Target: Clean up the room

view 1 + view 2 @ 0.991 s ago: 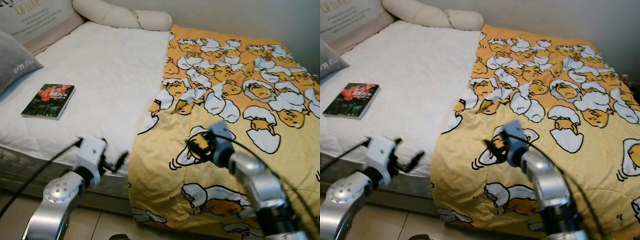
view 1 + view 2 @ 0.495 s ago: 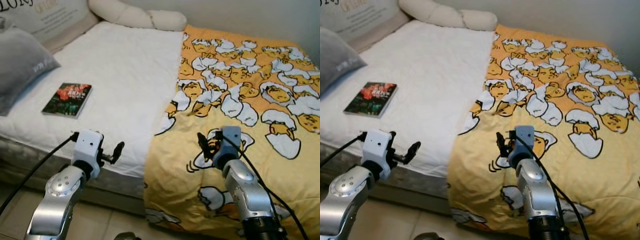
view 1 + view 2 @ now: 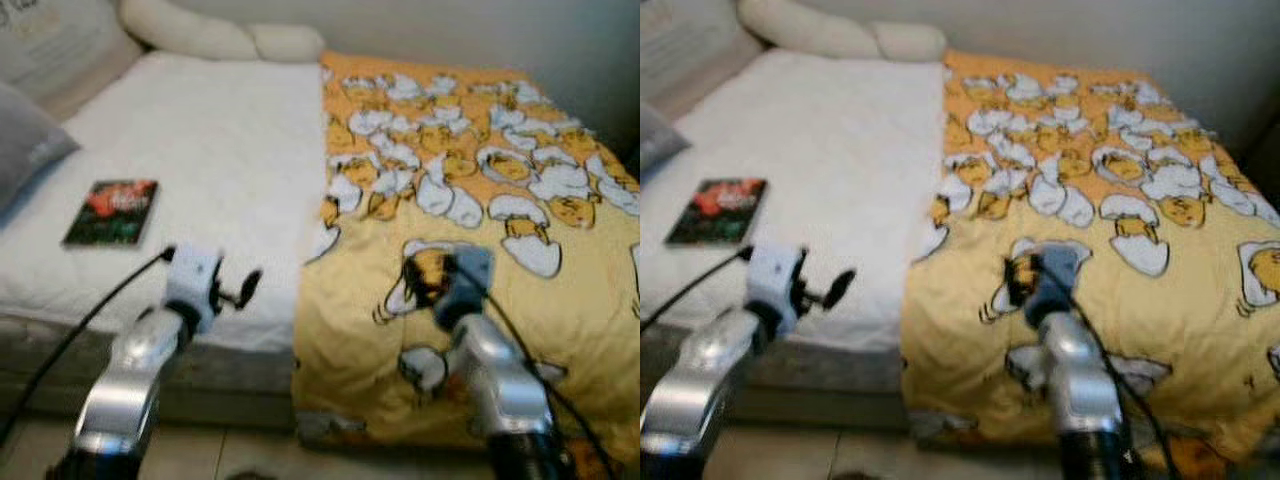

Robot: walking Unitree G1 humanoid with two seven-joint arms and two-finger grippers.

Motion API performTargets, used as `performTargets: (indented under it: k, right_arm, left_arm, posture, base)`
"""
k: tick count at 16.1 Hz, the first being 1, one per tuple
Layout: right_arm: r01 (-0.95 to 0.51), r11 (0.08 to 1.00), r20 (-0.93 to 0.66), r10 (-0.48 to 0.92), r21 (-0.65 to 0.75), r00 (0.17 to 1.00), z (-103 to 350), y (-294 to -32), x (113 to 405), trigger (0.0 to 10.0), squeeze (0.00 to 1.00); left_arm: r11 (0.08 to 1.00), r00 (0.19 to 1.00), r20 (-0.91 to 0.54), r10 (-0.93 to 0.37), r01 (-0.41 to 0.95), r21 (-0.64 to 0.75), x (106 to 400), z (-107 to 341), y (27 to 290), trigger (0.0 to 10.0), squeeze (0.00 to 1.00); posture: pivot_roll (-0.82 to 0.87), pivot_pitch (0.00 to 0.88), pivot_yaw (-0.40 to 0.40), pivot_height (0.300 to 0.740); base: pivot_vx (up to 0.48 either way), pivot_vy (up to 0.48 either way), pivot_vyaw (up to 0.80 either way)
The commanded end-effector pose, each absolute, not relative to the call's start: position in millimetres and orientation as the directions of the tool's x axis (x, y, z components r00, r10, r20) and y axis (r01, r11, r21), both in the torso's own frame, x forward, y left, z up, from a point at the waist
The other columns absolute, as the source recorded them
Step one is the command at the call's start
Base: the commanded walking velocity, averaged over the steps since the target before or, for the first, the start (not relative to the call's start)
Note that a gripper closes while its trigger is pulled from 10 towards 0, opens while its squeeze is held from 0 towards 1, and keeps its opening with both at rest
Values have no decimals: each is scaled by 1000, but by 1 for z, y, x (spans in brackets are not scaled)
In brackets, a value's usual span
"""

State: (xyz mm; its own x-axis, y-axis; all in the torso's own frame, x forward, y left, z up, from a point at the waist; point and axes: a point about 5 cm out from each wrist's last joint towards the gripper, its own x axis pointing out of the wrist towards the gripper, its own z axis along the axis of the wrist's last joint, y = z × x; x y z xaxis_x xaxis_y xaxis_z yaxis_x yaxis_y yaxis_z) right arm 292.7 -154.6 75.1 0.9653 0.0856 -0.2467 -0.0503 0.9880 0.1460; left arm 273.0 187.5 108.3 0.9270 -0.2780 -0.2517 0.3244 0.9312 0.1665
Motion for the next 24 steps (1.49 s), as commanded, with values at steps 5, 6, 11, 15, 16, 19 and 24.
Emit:
performTargets:
  k: [5, 6, 11, 15, 16, 19, 24]
  right_arm:
    - [-55, 983, -235, 96, 173, 967, 78, -145, 299, 10000, 0]
    - [-71, 983, -229, 110, 171, 967, 80, -142, 299, 10000, 0]
    - [-80, 985, -227, 114, 153, 967, 80, -141, 300, 10000, 0]
    - [-112, 975, -192, 150, 195, 970, 87, -134, 303, 10000, 0]
    - [-127, 976, -192, 161, 178, 968, 87, -132, 303, 10000, 0]
    - [-164, 967, -170, 198, 193, 965, 92, -124, 305, 10000, 0]
    - [-152, 947, -183, 209, 283, 961, 90, -124, 306, 10000, 0]
  left_arm:
    - [932, 931, -244, -269, 316, 178, 280, 112, 194, 10000, 78]
    - [932, 931, -246, -271, 318, 176, 280, 110, 193, 10000, 82]
    - [950, 944, -236, -232, 272, 155, 281, 108, 195, 10000, 71]
    - [950, 947, -221, -234, 271, 153, 285, 110, 194, 10000, 90]
    - [951, 947, -210, -243, 275, 143, 286, 112, 194, 10000, 98]
    - [958, 954, -195, -227, 255, 130, 290, 116, 197, 10000, 98]
    - [963, 958, -196, -211, 239, 128, 291, 115, 200, 10000, 98]
  posture:
    - [96, 0, -18, 740]
    - [104, 0, -24, 740]
    - [89, 0, -21, 740]
    - [104, 0, -22, 740]
    - [115, 0, -19, 740]
    - [110, 0, -15, 740]
    - [126, 0, -20, 740]
  base:
    - [0, 372, -798]
    - [0, 371, -800]
    - [0, 271, -268]
    - [0, 0, 0]
    - [0, 0, 0]
    - [164, 0, 533]
    - [294, 0, 160]
